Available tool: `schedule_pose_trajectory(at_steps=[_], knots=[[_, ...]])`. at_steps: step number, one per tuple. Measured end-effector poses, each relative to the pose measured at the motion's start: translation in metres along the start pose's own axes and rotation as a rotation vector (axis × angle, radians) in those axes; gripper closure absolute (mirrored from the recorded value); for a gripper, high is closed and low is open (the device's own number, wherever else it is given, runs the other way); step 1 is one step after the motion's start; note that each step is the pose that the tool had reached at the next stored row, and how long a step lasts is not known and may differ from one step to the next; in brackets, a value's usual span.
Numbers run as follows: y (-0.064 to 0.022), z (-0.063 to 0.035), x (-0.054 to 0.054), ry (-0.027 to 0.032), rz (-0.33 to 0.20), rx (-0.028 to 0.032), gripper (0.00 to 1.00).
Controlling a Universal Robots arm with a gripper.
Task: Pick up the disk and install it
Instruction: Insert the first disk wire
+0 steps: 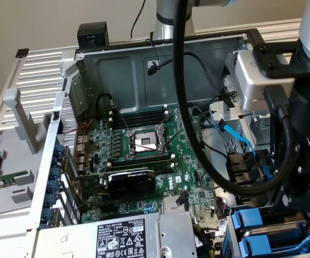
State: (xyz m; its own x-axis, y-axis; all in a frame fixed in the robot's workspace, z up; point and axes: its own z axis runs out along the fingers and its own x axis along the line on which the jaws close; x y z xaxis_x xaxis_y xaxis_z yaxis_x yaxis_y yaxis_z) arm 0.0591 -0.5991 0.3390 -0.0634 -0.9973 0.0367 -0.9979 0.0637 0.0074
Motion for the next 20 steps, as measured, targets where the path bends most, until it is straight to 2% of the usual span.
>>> schedule_pose_trajectory(at_steps=[20], knots=[[0.0002,0.0009,-0.0010,0.0001,0.007,-0.0003,0.83]])
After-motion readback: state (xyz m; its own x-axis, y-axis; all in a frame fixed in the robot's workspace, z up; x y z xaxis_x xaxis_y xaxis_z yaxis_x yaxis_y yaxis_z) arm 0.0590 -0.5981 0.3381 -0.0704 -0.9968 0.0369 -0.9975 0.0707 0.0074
